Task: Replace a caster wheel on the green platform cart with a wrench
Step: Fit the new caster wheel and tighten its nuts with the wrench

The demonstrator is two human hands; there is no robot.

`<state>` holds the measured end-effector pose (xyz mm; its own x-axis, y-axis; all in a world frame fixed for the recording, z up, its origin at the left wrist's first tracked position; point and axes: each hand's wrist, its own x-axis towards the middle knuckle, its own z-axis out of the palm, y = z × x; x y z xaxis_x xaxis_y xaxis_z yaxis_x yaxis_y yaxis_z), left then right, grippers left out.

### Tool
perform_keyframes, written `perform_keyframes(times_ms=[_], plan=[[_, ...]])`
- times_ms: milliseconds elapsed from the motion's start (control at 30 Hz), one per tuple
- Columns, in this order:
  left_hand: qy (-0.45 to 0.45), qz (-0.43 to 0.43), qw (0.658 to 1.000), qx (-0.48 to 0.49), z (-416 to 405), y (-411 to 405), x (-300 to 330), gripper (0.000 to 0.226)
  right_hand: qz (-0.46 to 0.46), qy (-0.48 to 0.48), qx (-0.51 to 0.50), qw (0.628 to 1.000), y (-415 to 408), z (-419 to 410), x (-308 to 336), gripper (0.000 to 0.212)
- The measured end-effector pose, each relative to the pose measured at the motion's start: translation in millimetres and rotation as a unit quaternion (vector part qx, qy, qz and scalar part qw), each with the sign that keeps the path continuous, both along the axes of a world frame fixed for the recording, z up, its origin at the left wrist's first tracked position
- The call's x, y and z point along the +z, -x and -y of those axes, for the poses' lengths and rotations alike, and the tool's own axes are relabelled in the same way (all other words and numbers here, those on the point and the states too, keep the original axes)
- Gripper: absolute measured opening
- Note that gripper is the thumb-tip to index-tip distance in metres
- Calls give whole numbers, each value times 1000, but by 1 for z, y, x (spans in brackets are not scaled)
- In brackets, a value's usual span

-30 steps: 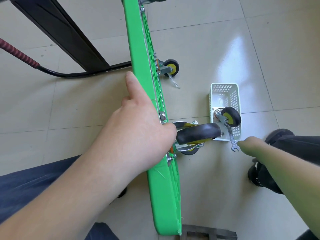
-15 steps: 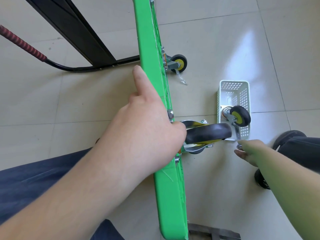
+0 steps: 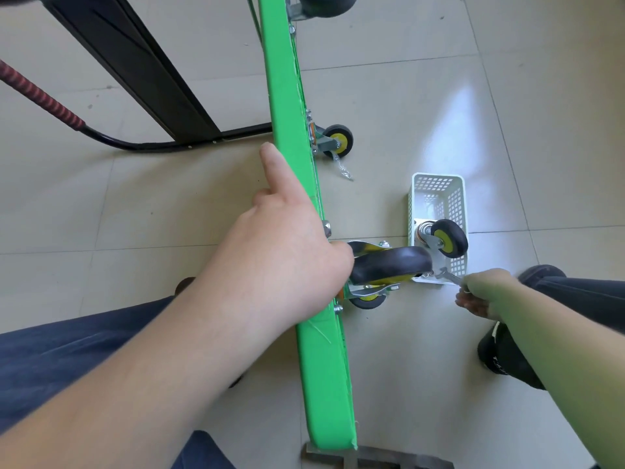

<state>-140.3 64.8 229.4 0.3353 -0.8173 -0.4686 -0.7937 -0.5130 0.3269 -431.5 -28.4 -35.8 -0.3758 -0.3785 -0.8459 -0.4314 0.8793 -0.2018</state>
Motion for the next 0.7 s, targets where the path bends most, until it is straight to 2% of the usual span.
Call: perform_keyframes(times_ms=[100, 267, 367, 467, 567, 700], plan=[[4, -4, 1000, 4, 1, -1, -2, 116, -36, -3, 94, 995, 0, 11, 25, 15], [16, -22, 1000, -2, 0, -2, -3, 117, -68, 50, 240, 967, -15, 32, 86, 23], [17, -30, 999, -7, 2, -2, -3, 117, -110, 116, 381, 911, -30, 40, 139, 31], [17, -34, 999, -6, 2, -2, -3, 118, -125, 226, 450, 855, -46, 39, 202, 24], [19, -36, 999, -9, 3, -3, -2, 117, -71, 302, 429, 848, -56, 31, 260, 19], [19, -34, 999, -10, 3, -3, -2, 117, 87, 385, 293, 871, -64, 26, 305, 11]])
